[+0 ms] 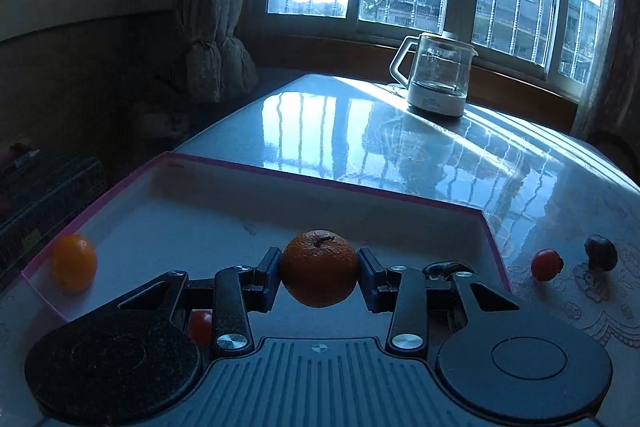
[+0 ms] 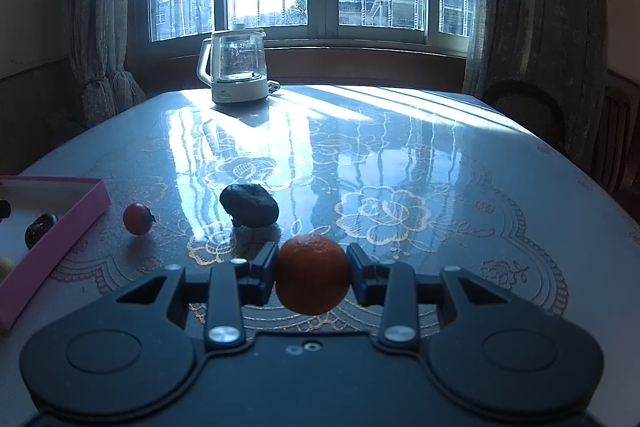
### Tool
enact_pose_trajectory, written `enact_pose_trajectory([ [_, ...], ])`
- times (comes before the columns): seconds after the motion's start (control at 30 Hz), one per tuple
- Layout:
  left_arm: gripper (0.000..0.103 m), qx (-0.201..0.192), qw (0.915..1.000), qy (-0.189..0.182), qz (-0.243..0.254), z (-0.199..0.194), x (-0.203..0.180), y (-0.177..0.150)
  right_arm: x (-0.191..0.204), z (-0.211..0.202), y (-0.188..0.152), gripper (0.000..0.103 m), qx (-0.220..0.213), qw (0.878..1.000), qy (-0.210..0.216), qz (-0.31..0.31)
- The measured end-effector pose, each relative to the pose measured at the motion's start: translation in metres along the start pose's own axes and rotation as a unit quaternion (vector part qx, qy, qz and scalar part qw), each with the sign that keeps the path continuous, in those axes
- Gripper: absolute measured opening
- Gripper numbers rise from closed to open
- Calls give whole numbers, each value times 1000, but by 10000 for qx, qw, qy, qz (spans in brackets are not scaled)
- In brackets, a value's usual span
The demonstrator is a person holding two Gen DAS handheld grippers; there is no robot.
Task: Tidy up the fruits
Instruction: 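Carry the mandarin over the pink tray with the left tool while the right tool carries its mandarin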
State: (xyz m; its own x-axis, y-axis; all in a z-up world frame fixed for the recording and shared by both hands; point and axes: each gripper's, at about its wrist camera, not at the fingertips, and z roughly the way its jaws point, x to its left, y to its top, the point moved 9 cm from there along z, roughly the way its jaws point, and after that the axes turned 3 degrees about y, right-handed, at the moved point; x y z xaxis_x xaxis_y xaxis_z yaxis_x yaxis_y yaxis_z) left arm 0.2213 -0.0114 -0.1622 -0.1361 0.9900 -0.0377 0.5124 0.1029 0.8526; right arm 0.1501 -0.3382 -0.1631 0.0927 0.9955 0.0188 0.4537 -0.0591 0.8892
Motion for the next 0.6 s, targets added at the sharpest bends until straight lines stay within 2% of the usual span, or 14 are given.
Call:
enact_pose_trajectory([
  [0.13,41,272,9996,117,30,15,9,-9,3,2,-1,36,38,10000,-16,-59],
  [0.23,41,200,9995,124,212,16,6,-10,3,3,-1,36,49,10000,-48,-68],
  [0.33,41,186,9996,123,149,16,7,-8,2,4,-1,36,71,9999,-81,-56],
  [0.53,41,-75,9999,138,-2,0,16,-9,2,3,-1,36,51,9999,-119,-76],
  [0.6,50,-288,9993,224,-25,-8,19,-7,3,2,-1,36,18,9998,-115,-138],
])
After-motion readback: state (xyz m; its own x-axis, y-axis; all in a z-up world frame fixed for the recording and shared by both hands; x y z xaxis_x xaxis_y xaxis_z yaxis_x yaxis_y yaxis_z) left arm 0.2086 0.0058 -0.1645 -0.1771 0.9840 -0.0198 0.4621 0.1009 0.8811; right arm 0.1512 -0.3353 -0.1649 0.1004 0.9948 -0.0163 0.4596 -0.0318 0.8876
